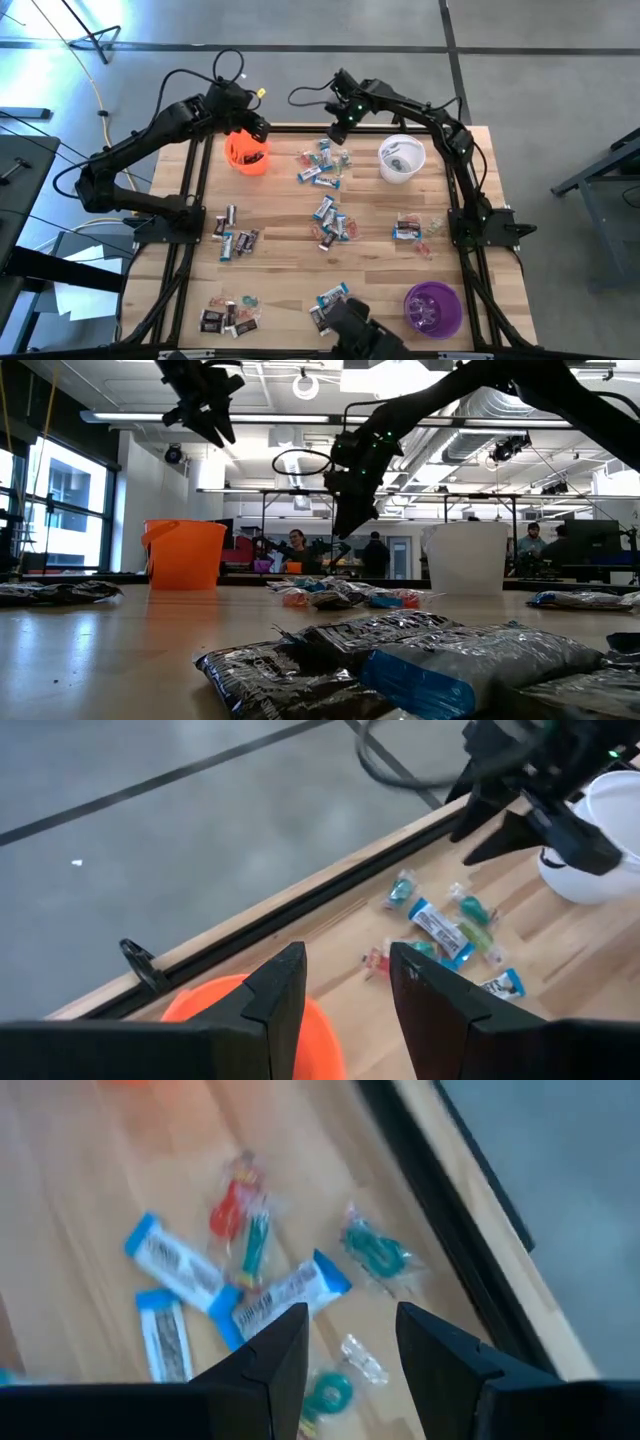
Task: Sort candy
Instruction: Put the blue gummy into the white bucket
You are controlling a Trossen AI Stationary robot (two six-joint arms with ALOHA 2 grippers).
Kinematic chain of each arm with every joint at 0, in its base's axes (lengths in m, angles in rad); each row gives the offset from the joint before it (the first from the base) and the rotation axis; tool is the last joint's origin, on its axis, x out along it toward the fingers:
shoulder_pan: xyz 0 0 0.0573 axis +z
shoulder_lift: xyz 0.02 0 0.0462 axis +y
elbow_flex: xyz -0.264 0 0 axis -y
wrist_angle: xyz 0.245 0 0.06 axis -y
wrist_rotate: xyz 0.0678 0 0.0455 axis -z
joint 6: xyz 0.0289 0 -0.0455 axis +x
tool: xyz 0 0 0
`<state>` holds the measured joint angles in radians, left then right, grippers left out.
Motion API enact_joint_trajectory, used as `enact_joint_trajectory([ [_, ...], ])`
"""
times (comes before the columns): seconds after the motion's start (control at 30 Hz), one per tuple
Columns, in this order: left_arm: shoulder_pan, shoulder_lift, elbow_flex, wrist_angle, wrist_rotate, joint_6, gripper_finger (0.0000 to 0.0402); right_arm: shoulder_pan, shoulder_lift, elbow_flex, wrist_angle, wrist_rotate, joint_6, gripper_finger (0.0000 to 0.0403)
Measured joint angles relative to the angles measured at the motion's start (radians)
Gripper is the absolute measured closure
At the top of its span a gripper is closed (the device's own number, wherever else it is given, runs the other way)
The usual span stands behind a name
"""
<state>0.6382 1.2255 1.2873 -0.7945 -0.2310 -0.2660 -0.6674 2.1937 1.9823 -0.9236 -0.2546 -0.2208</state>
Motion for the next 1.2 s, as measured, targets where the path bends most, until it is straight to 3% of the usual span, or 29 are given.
enact_joint_trajectory([
  [0.23,0.021,0.000,0.000,-0.001,0.011,0.037,0.0268,0.021,0.000,0.000,-0.129,0.053,-0.225,0.0254],
  [0.53,0.025,0.000,0.000,-0.001,0.011,0.061,0.0268,0.042,0.000,0.000,-0.103,0.066,-0.235,0.0248],
  [0.73,0.025,0.000,0.000,-0.006,0.011,0.061,0.0268,0.054,0.000,-0.001,-0.144,0.099,-0.347,0.0242],
  [0.83,0.025,0.000,0.000,-0.024,0.011,0.061,0.0268,0.060,0.000,-0.001,-0.138,0.176,-0.093,0.0242],
  [1.0,0.025,0.000,0.000,-0.039,0.011,0.061,0.0268,0.052,0.000,-0.001,-0.140,0.177,0.394,0.0243],
  [1.2,0.025,0.000,0.001,-0.058,0.011,0.061,0.0268,0.057,0.052,-0.001,-0.128,0.228,0.566,0.0243],
])
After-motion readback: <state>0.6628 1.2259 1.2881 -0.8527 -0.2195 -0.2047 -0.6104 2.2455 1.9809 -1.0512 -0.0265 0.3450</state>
